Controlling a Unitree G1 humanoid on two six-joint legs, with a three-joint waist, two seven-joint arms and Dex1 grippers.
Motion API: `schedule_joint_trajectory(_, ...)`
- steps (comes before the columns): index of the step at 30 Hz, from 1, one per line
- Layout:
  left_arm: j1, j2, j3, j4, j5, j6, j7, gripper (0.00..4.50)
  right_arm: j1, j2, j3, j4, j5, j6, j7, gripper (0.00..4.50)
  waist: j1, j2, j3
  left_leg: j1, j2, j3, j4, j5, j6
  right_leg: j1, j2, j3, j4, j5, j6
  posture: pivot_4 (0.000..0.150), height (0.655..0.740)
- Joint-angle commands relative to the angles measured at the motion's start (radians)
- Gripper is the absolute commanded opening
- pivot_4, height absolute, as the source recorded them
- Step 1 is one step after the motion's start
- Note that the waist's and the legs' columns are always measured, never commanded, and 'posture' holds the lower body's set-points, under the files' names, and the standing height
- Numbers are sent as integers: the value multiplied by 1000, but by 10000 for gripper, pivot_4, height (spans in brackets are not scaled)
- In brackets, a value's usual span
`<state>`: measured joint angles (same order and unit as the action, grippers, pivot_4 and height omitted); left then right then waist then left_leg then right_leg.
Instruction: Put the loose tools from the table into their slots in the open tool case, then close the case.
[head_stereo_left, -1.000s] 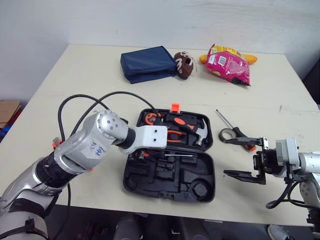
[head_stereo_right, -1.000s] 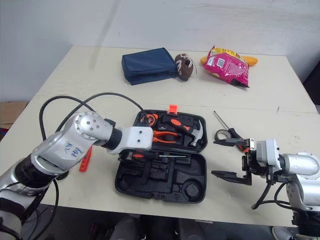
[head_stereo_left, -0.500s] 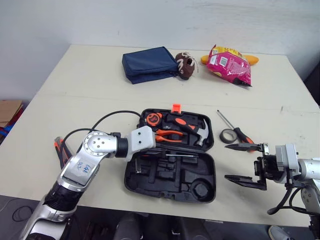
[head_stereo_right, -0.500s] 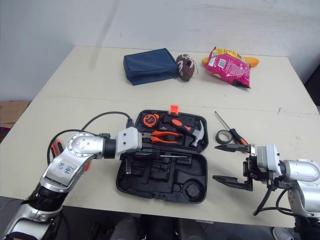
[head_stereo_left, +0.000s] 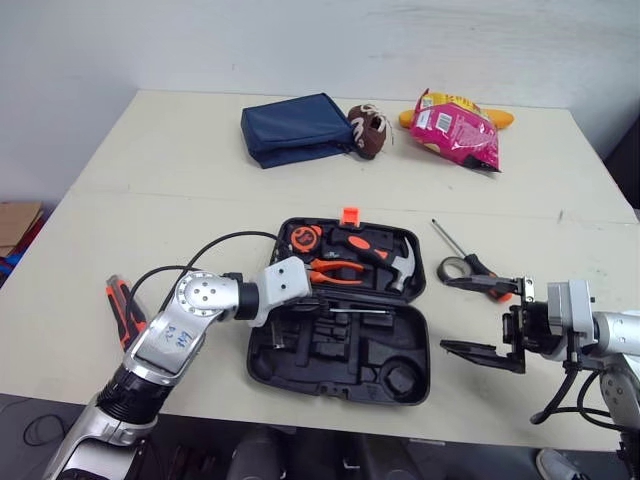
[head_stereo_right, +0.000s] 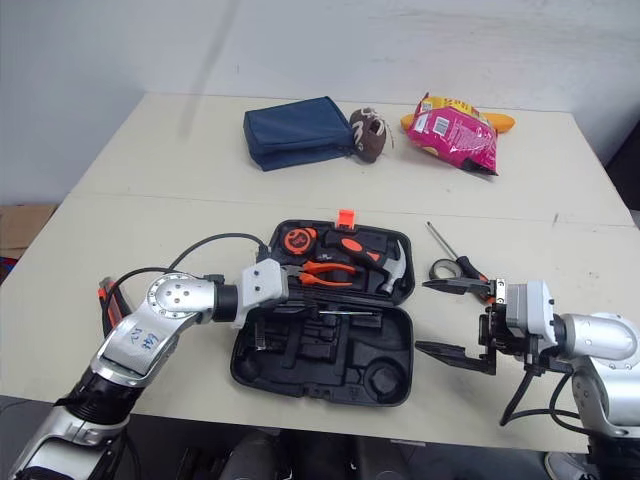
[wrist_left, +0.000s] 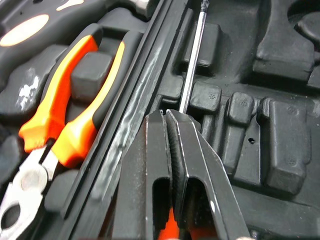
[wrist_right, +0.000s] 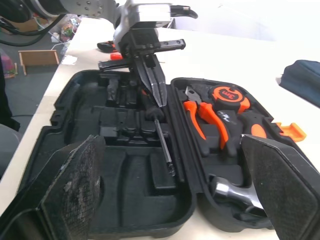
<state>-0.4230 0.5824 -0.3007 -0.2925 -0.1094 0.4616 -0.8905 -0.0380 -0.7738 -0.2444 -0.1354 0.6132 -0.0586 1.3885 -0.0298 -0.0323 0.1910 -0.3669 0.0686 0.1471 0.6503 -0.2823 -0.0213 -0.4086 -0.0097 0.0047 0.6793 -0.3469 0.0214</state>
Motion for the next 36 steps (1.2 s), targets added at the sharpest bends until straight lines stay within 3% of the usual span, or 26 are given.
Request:
schedule_joint_trajectory(1,1,-5,-56,13,29,-19,-17,715,-16,7,-9,26,0,-23,13,45000,0,0,0,0,0,0,0,0,0,0,0,0,0,0,0,1500,7400)
schedule_joint_trajectory(10,-76,-19,-193,100,131,18,-54,715,15,38,-29,158,-16,-142,90,45000,4,0,-2,3,-1,0,-1,-1,1,4,0,0,-2,0,0,1500,7400)
schedule_joint_trajectory(14,-134,-59,-240,136,164,51,-59,715,18,48,-29,205,-17,-184,110,45000,3,1,-3,16,-1,0,-3,-5,5,21,-1,-1,-8,-1,2,1500,7400)
schedule_joint_trajectory(19,-149,-23,-240,120,191,35,-87,715,31,48,-42,257,-20,-228,121,45000,2,3,-6,17,-1,0,-3,-6,5,22,-2,0,-12,0,4,1500,7400)
schedule_joint_trajectory(22,-166,28,-255,103,242,-66,-105,715,42,48,-52,294,-23,-260,125,45000,0,3,-6,16,-1,0,-3,-6,5,22,-1,-1,-12,0,4,1500,7400)
schedule_joint_trajectory(27,-137,-48,-46,29,64,-111,-55,715,68,43,-89,305,-15,-276,96,45000,-10,4,-6,16,0,1,-4,-5,4,20,-1,0,-10,0,4,1500,7400)
schedule_joint_trajectory(30,-63,-21,123,16,-71,-183,-95,715,70,10,-147,364,-16,-301,99,45000,-12,4,-5,14,0,1,-3,-5,4,17,-1,0,-8,0,3,1500,7400)
schedule_joint_trajectory(33,32,56,269,44,-111,-304,-118,715,49,-12,-212,453,-18,-342,94,45000,-17,4,-5,14,1,1,-4,-5,4,17,0,0,-8,0,3,1500,7400)
schedule_joint_trajectory(36,184,143,514,89,-161,-315,-88,13635,40,-55,-280,615,-40,-451,124,45000,-27,3,-5,15,0,1,-5,-5,4,17,-1,0,-9,-1,3,1500,7400)
